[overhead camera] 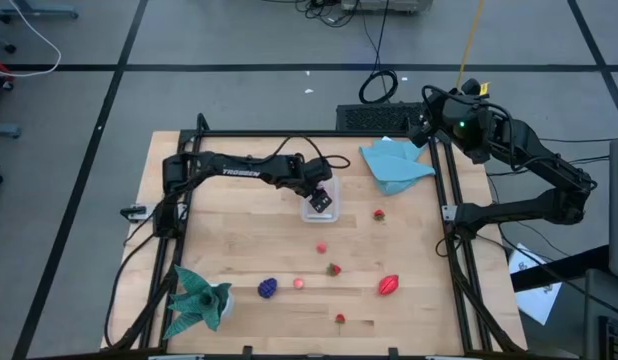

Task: Pick and placing Produce into tupperware
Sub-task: Put the purple onion into the transparent bin

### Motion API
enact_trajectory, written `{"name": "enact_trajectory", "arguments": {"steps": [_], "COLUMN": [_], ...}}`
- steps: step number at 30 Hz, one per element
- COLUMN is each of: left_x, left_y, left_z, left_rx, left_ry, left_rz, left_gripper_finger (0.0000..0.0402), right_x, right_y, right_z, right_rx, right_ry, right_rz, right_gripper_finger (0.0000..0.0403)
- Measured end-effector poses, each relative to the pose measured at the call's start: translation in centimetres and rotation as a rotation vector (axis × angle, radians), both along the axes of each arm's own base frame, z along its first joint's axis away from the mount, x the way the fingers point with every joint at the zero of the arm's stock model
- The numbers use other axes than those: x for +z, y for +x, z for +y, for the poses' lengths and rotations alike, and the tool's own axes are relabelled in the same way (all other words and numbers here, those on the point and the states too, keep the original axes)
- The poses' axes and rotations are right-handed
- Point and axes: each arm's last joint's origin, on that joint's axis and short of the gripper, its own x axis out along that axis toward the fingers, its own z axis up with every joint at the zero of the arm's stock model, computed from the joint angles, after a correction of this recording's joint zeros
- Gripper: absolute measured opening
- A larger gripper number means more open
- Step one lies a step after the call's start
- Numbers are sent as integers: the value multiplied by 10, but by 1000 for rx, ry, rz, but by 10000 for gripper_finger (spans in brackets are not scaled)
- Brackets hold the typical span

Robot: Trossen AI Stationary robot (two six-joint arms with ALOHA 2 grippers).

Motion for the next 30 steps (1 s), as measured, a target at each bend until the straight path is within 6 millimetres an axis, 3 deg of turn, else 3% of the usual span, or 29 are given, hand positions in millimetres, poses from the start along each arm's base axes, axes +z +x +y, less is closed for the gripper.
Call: {"name": "enact_trajectory", "arguments": {"steps": [4,30], "left_x": [-11,-11], "left_y": [3,5], "left_z": [-1,6], "left_rx": [-3,-19], "left_ry": [-14,-56], "left_rz": [20,-24], "left_gripper_finger": [271,271], "right_x": [0,0], "right_y": [0,0], "right_z": [0,0], "right_rx": [0,5], "right_ry": [0,2], "right_rz": [0,3], "right_gripper_finger": [183,183]}}
